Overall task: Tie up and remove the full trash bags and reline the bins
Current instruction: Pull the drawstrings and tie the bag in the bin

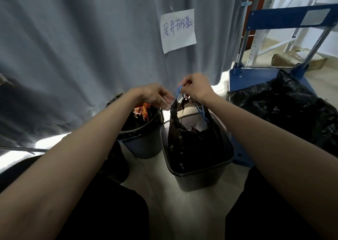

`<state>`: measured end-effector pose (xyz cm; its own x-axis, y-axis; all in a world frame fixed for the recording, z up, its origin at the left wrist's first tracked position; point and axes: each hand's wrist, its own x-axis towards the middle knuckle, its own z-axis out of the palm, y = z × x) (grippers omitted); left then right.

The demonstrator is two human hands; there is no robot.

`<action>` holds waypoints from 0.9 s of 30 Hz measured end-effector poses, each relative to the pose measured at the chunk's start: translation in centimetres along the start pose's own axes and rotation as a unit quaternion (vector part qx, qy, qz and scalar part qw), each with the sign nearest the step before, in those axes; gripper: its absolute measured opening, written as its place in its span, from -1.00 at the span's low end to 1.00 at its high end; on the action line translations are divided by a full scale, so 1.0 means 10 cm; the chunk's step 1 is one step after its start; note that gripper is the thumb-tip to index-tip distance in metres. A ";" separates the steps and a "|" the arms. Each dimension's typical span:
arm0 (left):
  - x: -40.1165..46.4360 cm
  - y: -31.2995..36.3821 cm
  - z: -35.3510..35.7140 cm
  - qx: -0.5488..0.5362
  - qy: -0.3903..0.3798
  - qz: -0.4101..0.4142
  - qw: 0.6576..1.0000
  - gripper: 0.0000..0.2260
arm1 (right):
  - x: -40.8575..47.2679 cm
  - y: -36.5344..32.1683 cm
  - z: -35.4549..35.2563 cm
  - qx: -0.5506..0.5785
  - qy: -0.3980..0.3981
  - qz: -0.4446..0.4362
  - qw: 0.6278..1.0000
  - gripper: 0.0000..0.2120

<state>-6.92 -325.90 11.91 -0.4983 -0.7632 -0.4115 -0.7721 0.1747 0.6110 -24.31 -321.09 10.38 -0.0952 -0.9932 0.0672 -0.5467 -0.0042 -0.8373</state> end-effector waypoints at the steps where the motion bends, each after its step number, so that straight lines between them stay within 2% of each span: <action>1: 0.00 -0.01 0.06 0.009 -0.003 0.004 1.000 -0.64 | -0.02 -0.02 -0.01 0.013 -0.016 0.009 1.000 -0.83; 3: 0.03 -0.03 0.19 0.037 0.008 0.012 0.999 -0.72 | -0.04 -0.06 -0.01 0.018 -0.044 0.018 0.999 -0.80; 11: 0.19 -0.15 0.41 0.135 0.132 0.031 0.982 -0.72 | -0.15 -0.04 -0.12 -0.101 -0.100 0.023 0.990 -0.84; 14: 0.21 -0.20 0.42 0.151 0.151 0.024 0.977 -0.87 | -0.16 0.00 -0.18 -0.115 -0.066 0.012 0.991 -0.84; 17: 0.21 -0.20 0.44 0.149 0.167 0.020 0.974 -0.98 | -0.16 0.00 -0.25 -0.076 -0.030 0.008 0.997 -0.90; 20: 0.22 -0.18 0.47 0.149 0.174 0.015 0.973 -0.97 | -0.18 -0.01 -0.33 -0.011 0.018 0.030 0.999 -0.83; 24: 0.23 -0.24 0.54 0.199 0.188 -0.001 0.962 -0.89 | -0.21 -0.10 -0.45 0.089 0.091 0.041 0.991 -0.90; 27: 0.23 -0.28 0.57 0.203 0.184 -0.018 0.962 -0.87 | -0.25 -0.15 -0.52 0.136 0.116 0.052 0.983 -0.85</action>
<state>-8.16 -324.64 5.36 -0.3522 -0.9288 -0.1153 -0.9139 0.3147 0.2564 -27.56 -317.97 14.29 -0.3427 -0.9370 0.0679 -0.2843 0.0345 -0.9581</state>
